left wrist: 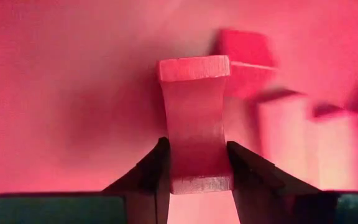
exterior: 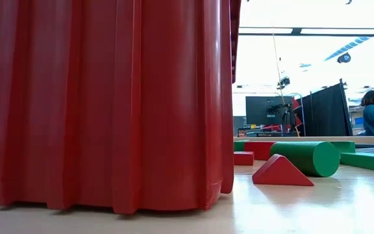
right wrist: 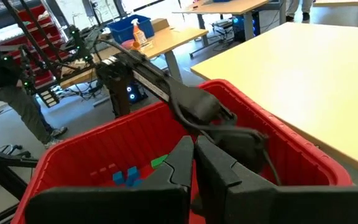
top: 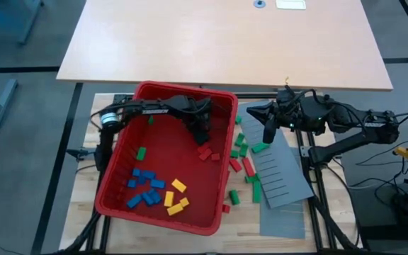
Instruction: Sort blocks
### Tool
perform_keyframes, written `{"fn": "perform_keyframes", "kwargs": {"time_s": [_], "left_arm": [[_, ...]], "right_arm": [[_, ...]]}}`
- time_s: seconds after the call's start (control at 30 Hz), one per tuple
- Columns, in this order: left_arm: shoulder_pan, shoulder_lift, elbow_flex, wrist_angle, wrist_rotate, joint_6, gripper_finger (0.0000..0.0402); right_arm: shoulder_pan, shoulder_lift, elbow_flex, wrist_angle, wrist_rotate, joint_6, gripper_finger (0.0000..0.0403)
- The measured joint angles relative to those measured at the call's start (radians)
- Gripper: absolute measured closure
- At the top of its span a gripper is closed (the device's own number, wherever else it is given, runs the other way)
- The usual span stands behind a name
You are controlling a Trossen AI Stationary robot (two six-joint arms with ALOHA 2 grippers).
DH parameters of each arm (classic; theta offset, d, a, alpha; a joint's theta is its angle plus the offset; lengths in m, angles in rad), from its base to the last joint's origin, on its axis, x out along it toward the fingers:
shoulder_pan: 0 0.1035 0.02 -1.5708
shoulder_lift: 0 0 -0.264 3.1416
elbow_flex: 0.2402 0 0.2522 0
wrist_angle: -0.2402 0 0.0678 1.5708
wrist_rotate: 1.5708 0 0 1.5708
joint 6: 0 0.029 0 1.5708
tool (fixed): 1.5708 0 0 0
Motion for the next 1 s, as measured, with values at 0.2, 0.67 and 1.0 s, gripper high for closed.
{"fn": "perform_keyframes", "kwargs": {"time_s": [0.2, 0.67, 1.0], "left_arm": [[-0.055, -0.175, 0.0, -0.028, 0.0, 0.0, 0.0295], [-0.2, -0.498, 0.02, 0.015, 0.049, -0.002, 0.0295], [-0.283, -0.351, 0.166, 0.094, 0.108, -0.02, 0.0295]], "right_arm": [[0.0, 0.0, 0.0, 0.0, 0.001, -0.008, 0.0403], [-0.005, 0.0, 0.0, 0.037, 0.105, -0.059, 0.0403], [-0.035, 0.0, 0.0, 0.084, 0.107, -0.07, 0.0403]]}}
